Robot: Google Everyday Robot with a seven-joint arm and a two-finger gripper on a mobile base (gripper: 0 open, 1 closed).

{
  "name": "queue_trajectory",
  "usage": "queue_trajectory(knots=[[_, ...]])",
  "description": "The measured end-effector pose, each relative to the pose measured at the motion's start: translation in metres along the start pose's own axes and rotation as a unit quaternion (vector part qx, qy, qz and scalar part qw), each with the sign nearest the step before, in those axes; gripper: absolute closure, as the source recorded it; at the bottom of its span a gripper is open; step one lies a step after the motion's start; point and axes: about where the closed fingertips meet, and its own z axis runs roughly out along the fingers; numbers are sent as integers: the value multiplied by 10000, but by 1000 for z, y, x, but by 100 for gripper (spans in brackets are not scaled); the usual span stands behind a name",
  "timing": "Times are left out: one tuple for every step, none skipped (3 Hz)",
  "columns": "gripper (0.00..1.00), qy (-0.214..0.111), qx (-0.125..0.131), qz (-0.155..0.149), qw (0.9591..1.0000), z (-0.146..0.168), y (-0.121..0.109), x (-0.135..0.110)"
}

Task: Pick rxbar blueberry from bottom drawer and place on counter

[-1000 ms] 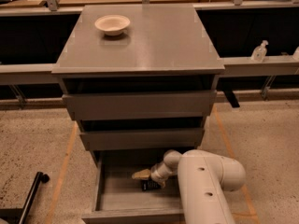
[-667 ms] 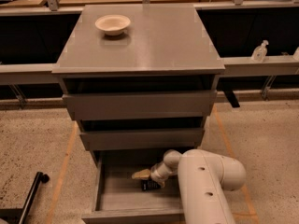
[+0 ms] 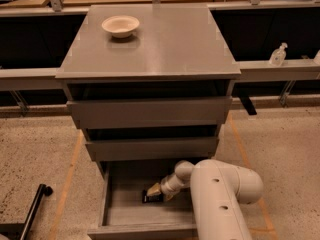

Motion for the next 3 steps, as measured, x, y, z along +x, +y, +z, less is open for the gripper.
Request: queue_trajectory(knots=[[64, -61, 293, 406, 9987, 21, -25, -2], [88, -86, 416, 576, 9974, 25, -33, -1], [100, -86, 416, 576, 9974, 24, -31, -1]])
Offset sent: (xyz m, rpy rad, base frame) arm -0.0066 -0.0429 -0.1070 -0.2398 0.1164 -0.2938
